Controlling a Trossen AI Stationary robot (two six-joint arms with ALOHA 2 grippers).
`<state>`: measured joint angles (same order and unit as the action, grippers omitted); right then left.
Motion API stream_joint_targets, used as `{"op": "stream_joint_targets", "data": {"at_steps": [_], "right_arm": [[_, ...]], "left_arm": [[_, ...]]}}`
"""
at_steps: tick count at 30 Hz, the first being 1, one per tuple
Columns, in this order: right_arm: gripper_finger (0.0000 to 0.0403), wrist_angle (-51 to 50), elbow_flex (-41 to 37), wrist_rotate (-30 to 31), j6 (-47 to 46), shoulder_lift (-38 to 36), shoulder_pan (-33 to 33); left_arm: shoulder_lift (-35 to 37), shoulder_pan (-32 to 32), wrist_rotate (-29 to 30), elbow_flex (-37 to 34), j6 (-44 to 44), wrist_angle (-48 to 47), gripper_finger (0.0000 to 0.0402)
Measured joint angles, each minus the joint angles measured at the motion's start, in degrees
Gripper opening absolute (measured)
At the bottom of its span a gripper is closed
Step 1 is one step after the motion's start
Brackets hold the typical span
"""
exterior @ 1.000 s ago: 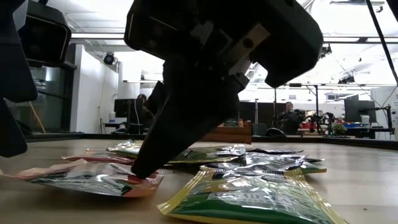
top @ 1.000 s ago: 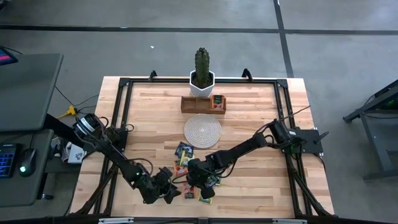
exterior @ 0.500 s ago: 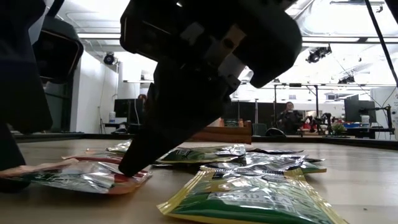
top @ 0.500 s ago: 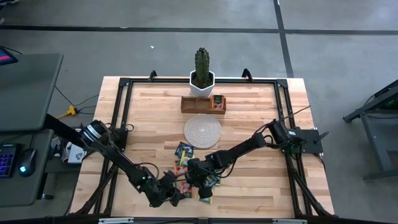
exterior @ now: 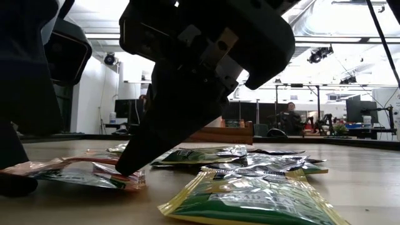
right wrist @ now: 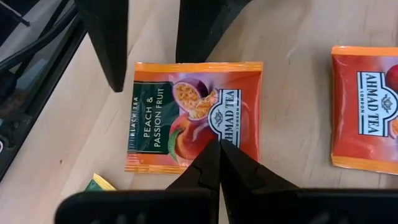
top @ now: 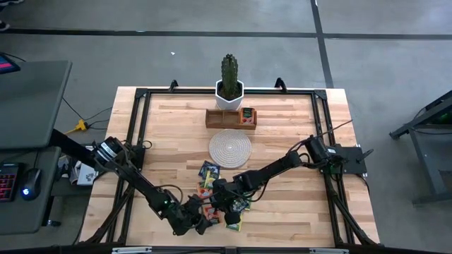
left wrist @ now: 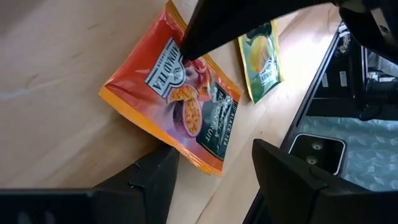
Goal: Pick & Place Tea
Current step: Put the orange tea bag into the right section of the wooden organizer
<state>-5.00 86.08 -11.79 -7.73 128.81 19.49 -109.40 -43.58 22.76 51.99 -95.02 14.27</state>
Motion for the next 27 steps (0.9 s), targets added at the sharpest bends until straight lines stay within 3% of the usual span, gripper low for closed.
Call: {"op": "stream_joint_targets", "data": {"at_steps": [4, 12, 27], "right_arm": [[0.0000, 0.1, 0.0, 0.0, -0.4, 0.0, 0.0], [0.0000, 0.2, 0.0, 0.1, -1.1, 0.0, 0.0], [0.0000, -2.0, -0.1, 2.4, -2.7, -3.1, 0.0]], "left_arm": [[0.0, 0.1, 0.1, 0.0, -0.1, -0.8, 0.0163], [0.0, 0.1, 1.2, 0.0, 1.4, -3.2, 0.0015], [0.0, -0.1, 0.9, -0.1, 6.9, -5.5, 0.0000]]}}
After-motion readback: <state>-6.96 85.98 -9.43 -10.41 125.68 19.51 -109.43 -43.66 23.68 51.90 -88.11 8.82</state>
